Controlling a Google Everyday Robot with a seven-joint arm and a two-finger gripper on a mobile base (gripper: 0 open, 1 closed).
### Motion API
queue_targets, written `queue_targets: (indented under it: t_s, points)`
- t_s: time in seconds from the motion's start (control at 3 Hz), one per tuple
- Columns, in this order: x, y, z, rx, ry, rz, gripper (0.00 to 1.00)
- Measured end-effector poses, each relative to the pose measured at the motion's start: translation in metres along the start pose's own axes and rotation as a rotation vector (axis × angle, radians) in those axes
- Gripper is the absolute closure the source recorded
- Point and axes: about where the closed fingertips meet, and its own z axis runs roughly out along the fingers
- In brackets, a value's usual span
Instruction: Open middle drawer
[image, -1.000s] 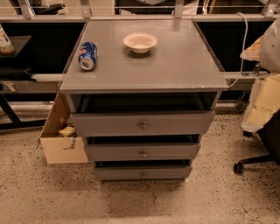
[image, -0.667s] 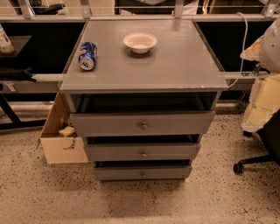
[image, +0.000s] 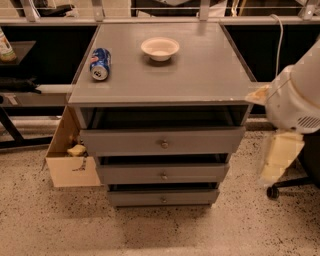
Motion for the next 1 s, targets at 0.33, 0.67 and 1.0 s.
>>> queue_targets:
  t_s: [0.33, 0.67, 1.0]
  points:
    - [-0.001, 0.044, 0.090, -0.084, -0.057, -0.098, 0.00]
    - [0.004, 0.076, 0.164, -0.183, -0.087, -0.127, 0.00]
    - [0.006, 0.082, 0.173, -0.198, -0.088, -0.123, 0.00]
